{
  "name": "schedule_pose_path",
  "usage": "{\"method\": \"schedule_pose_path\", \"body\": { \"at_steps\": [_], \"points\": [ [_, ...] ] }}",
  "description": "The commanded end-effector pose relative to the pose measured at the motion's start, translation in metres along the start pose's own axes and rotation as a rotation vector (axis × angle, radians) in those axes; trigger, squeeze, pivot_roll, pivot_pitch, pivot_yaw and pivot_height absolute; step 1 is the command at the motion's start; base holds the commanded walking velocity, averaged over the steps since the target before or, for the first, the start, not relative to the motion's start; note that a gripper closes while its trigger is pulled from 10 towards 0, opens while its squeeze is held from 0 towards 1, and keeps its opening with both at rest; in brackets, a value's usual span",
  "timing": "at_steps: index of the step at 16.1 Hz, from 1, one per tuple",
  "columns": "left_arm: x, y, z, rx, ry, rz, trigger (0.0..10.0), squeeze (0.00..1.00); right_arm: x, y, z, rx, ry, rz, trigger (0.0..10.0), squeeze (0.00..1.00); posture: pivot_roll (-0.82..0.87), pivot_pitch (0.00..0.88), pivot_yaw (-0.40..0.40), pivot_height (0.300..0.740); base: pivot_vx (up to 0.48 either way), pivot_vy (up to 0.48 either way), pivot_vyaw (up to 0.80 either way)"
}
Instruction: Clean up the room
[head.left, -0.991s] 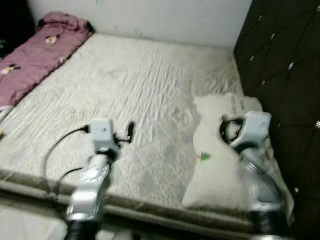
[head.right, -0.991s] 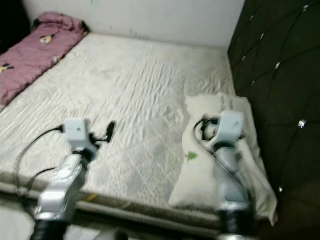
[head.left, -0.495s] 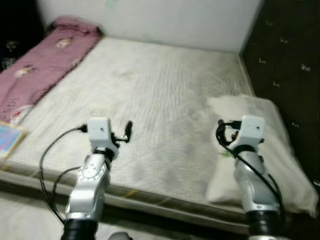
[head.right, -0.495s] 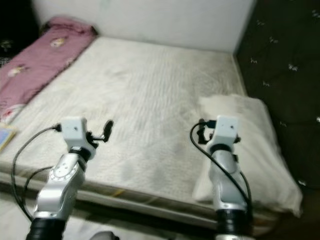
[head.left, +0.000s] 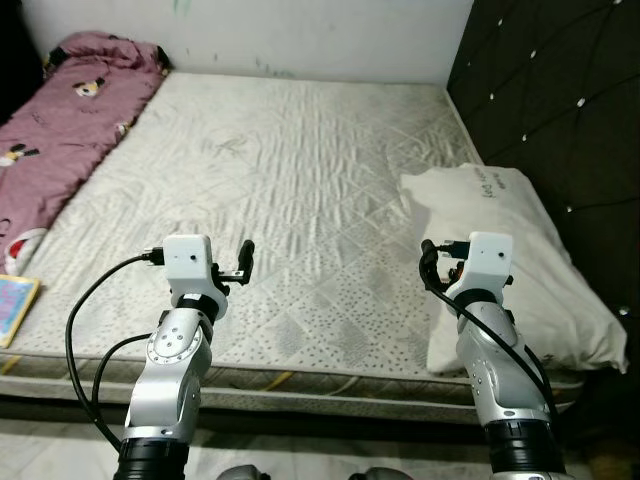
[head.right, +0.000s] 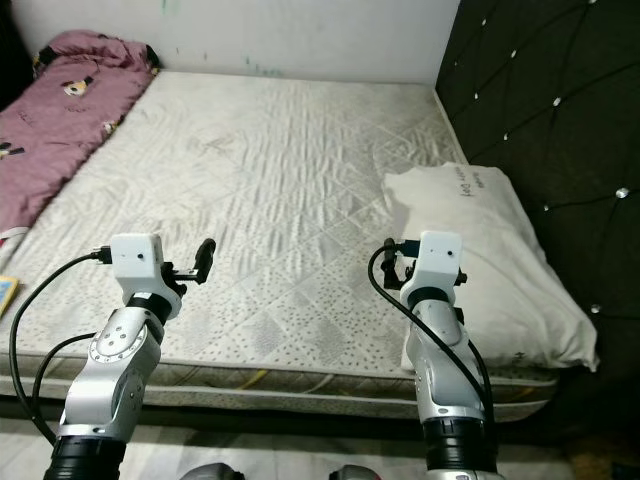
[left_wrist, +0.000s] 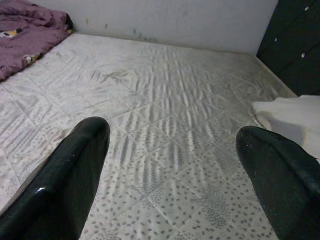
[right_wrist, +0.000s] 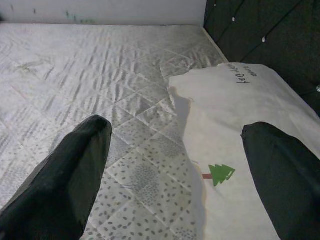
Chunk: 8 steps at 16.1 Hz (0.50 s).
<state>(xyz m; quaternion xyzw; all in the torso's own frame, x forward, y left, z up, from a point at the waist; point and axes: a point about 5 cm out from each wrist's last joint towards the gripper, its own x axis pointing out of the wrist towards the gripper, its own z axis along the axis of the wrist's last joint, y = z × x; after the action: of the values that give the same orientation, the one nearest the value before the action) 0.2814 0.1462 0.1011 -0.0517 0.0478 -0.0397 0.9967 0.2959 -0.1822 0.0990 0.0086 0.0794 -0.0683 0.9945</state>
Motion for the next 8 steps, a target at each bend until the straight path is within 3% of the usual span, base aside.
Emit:
{"method": "schedule_pose_path", "body": {
  "at_steps": [1,2,8],
  "points": [
    [-0.0005,0.0000,0.0000,0.004,-0.005,0.002,10.0,0.00,0.0023,-0.0016,0.0077,0.032,-0.036,-0.018,10.0,0.00,0.04,0.000,0.003,0.740,0.000,0.000,0.00],
    [-0.0005,0.0011,0.0005,0.007,-0.012,0.011,10.0,0.00,0.0021,-0.0016,0.0108,0.062,-0.057,-0.020,10.0,0.00,0.04,0.000,0.005,0.740,0.000,0.000,0.00],
    [0.0009,0.0084,0.0082,0.016,-0.066,0.041,10.0,0.00,-0.0007,0.0059,0.0069,0.073,-0.051,-0.027,10.0,0.00,0.03,0.000,0.024,0.740,0.000,0.000,-0.80]
  ]
}}
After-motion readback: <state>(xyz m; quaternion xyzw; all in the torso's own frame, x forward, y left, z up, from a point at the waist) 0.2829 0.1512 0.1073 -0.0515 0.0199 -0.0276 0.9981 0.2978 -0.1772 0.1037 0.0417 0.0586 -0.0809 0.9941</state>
